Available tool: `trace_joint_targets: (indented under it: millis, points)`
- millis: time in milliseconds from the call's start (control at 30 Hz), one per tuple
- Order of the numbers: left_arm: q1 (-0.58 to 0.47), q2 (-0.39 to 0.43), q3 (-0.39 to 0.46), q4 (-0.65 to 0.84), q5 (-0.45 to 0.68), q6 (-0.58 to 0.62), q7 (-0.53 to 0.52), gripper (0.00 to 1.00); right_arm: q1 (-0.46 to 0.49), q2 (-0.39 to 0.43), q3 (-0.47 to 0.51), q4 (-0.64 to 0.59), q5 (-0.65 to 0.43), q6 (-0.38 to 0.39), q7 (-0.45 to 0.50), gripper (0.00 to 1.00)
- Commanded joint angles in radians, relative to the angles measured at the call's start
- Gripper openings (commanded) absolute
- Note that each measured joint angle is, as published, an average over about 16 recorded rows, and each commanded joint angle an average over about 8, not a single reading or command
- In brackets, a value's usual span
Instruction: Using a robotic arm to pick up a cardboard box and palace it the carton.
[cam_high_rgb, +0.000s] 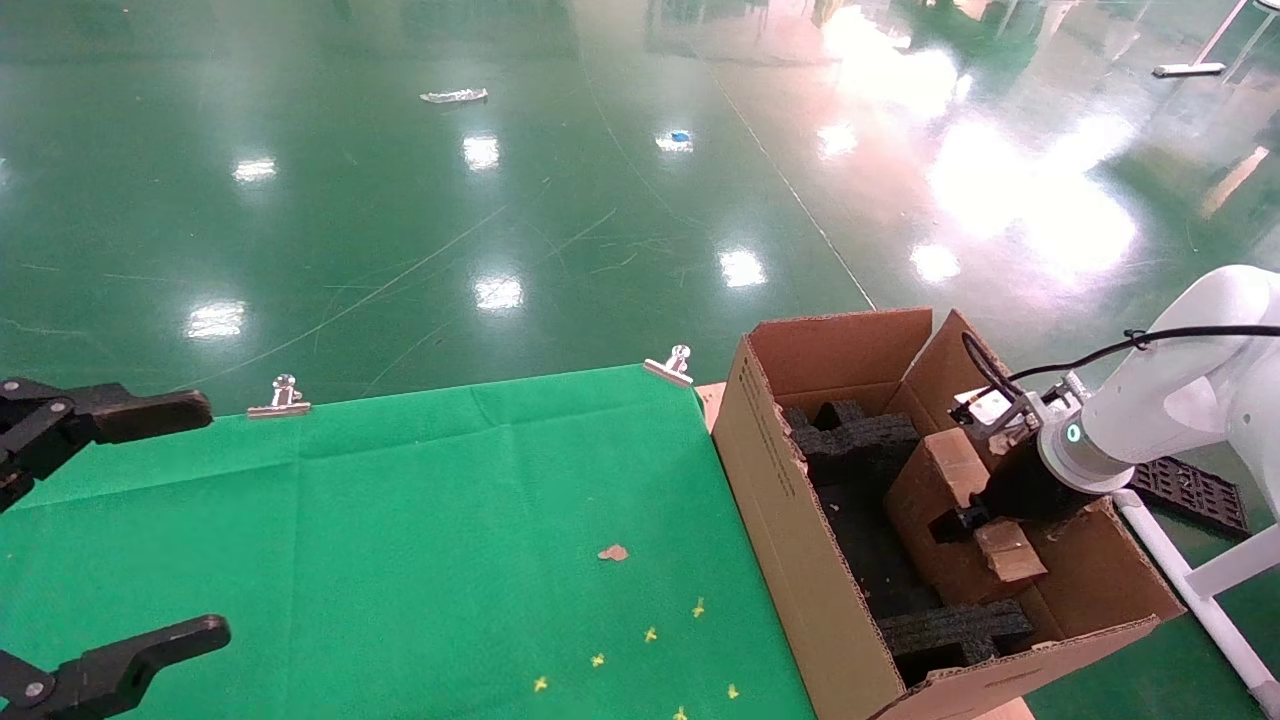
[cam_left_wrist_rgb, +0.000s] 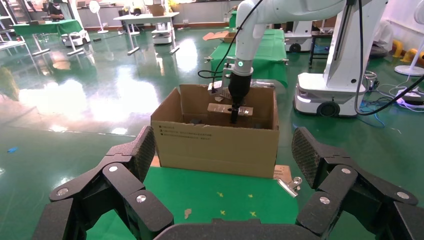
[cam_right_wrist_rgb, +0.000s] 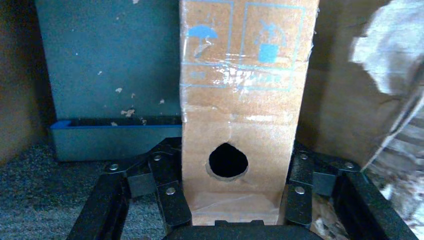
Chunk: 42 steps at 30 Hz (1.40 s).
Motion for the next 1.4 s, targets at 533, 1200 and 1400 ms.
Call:
trace_joint_targets:
  millis: [533, 1200, 1400]
  points:
    - [0.0, 0.0, 0.001, 0.0, -0.001, 0.0, 0.0, 1.0, 0.01, -0.018, -0.008, -0.033, -0.012, -0.009, -0.014, 1.0]
    - [0.0, -0.001, 0.002, 0.0, -0.001, -0.001, 0.001, 1.0, 0.173, 0.004, 0.014, -0.025, 0.017, -0.029, -0.08, 1.0]
    - [-0.001, -0.001, 0.002, 0.0, -0.002, -0.001, 0.001, 1.0, 0.334, 0.035, 0.039, -0.001, 0.05, -0.055, -0.142, 1.0]
